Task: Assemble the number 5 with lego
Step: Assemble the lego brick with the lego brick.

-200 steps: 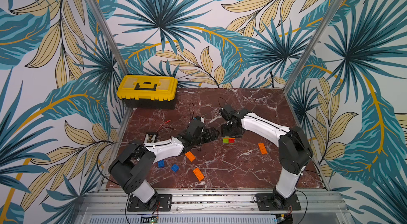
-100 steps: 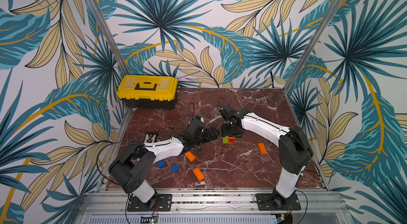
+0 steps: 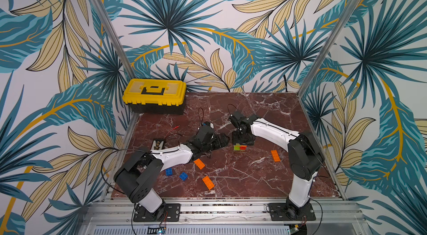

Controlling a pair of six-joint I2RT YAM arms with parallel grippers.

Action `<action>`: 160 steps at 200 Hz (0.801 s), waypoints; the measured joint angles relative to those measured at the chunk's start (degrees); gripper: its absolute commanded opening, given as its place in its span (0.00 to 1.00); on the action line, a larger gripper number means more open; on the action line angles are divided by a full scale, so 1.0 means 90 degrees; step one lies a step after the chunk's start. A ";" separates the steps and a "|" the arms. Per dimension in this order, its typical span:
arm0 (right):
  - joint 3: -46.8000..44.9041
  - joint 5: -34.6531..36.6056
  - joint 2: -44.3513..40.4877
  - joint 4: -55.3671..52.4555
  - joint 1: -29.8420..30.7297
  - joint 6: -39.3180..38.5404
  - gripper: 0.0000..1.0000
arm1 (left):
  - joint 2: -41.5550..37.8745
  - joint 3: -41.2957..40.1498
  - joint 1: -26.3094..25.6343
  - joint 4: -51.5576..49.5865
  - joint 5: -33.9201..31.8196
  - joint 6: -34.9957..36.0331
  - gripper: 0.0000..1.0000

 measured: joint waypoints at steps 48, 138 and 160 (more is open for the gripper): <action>0.0000 0.0000 0.0007 0.0000 0.0005 0.0017 0.69 | -0.0002 0.0000 0.0000 -0.0015 -0.0051 -0.0002 1.00; -0.0034 0.0063 0.0010 0.0005 0.0061 0.0080 0.69 | -0.0068 -0.0002 0.0000 -0.0015 -0.0185 -0.0015 1.00; -0.0090 0.0087 0.0010 0.0024 0.0061 0.0114 0.69 | -0.0109 -0.0002 0.0000 -0.0015 -0.0236 -0.0027 1.00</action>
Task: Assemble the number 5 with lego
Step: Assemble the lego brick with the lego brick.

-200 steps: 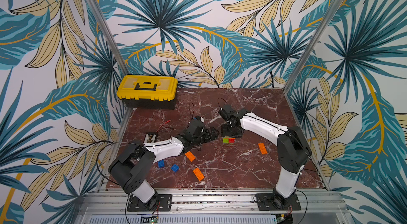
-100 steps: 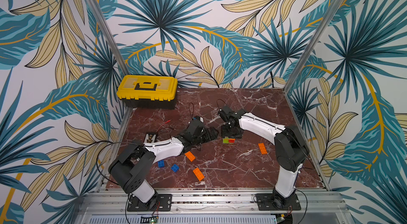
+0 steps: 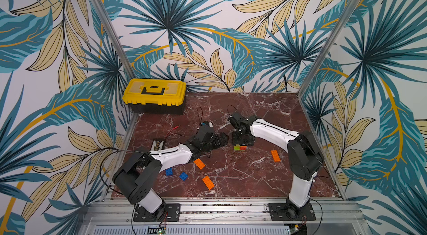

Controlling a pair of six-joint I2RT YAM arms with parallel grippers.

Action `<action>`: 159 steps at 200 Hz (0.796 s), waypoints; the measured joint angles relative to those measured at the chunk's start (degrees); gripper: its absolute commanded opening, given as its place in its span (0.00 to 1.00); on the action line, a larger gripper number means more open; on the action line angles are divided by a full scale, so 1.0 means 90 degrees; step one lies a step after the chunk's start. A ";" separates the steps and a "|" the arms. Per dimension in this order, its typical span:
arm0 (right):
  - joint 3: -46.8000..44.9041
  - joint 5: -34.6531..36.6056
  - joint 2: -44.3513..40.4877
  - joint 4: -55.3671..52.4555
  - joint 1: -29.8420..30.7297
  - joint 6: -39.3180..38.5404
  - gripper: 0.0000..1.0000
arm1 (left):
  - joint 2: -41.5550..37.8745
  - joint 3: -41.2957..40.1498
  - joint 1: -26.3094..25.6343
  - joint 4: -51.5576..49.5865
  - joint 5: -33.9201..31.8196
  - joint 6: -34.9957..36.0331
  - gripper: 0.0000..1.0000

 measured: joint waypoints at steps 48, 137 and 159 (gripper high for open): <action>-0.0046 -0.0005 0.0000 0.0056 0.0000 0.0041 0.69 | -0.0044 0.0000 0.0000 -0.0005 -0.0075 -0.0036 1.00; -0.0046 0.0015 0.0124 0.0151 0.0000 0.0046 0.69 | -0.0044 -0.0002 0.0000 -0.0121 -0.0177 -0.0073 1.00; -0.0046 0.0024 0.0124 0.0153 0.0000 0.0046 0.69 | -0.0046 -0.0002 0.0000 -0.0121 -0.0194 -0.0090 1.00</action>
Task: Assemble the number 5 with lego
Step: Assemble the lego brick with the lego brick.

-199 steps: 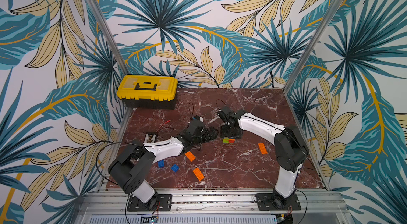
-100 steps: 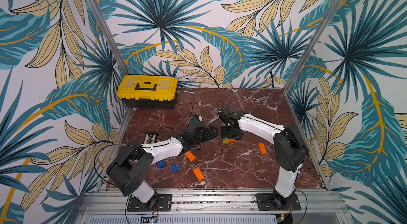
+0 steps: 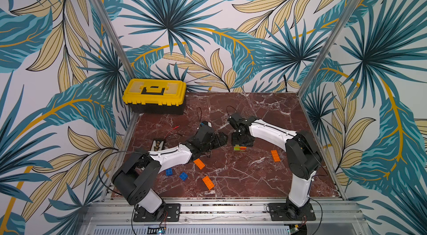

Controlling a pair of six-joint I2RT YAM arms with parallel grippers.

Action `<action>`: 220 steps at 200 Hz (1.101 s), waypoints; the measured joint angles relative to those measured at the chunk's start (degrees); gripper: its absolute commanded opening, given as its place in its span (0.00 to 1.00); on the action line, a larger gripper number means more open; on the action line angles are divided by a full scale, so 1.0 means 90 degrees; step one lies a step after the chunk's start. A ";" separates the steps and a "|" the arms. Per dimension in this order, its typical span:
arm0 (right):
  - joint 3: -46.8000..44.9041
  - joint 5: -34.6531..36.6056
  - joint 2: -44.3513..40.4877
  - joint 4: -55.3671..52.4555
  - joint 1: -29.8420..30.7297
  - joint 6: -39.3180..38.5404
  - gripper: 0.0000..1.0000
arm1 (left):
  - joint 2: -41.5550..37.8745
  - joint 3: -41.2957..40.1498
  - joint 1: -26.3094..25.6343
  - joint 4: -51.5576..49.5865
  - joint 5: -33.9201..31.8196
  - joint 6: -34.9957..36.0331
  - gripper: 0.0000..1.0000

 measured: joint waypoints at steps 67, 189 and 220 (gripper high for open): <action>0.0000 0.0002 0.0002 0.0000 0.0000 0.0044 0.69 | -0.0117 -0.0007 0.0000 -0.0017 -0.0005 0.0000 1.00; 0.0000 -0.0012 0.0029 0.0010 0.0007 0.0041 0.69 | -0.0117 -0.0007 0.0000 -0.0024 -0.0044 -0.0002 1.00; 0.0000 -0.0041 0.0070 0.0041 0.0007 0.0039 0.69 | -0.0117 -0.0007 0.0000 -0.0024 -0.0044 0.0000 1.00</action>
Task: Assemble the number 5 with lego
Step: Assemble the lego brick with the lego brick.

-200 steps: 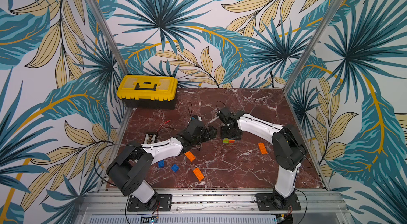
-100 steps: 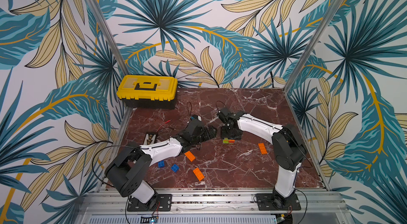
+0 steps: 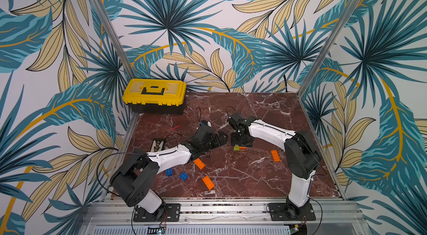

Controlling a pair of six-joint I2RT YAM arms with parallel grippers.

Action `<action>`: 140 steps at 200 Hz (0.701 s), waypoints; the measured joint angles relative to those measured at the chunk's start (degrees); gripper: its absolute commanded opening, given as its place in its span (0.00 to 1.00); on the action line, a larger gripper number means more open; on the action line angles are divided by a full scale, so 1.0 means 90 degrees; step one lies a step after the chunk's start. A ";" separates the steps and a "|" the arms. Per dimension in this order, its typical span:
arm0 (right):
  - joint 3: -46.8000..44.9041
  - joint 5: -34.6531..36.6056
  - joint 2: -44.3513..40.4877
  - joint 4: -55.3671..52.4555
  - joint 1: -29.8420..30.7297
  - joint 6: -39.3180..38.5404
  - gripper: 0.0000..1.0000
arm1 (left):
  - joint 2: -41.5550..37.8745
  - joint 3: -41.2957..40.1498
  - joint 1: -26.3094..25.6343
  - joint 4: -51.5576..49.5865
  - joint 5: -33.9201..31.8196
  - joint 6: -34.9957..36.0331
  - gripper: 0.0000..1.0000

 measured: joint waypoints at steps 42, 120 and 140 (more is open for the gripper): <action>0.0000 0.0012 0.0002 -0.0002 0.0000 0.0002 0.69 | 0.0000 0.0000 0.0000 -0.0002 0.0000 -0.0002 1.00; -0.0090 0.0073 0.0029 0.0119 0.0024 0.0024 0.69 | 0.0000 0.0000 0.0000 -0.0019 -0.0002 -0.0005 1.00; -0.0148 0.0073 -0.0005 0.0187 0.0024 0.0024 0.68 | 0.0000 0.0000 0.0000 -0.0019 0.0000 -0.0010 1.00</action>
